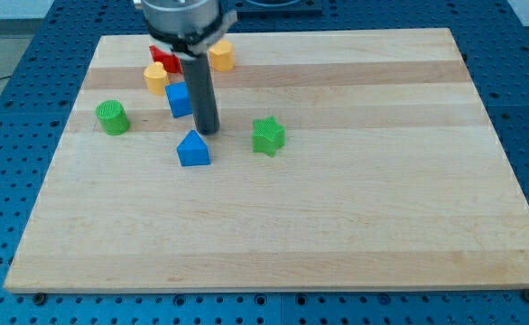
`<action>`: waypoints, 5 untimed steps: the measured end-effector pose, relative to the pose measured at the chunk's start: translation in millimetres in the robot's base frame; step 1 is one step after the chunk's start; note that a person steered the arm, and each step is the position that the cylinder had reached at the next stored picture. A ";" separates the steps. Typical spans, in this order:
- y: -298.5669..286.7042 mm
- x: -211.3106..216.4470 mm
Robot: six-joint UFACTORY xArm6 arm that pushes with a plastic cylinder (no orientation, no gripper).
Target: Place the blue triangle on top of the green star
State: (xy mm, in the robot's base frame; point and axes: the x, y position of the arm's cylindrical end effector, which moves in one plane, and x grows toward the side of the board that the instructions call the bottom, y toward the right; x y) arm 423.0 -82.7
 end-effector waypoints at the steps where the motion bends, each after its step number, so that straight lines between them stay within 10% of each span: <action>1: 73.0 9.9; 3: 227.6 -0.8; 5: 125.4 124.3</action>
State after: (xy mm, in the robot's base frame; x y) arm 547.3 42.7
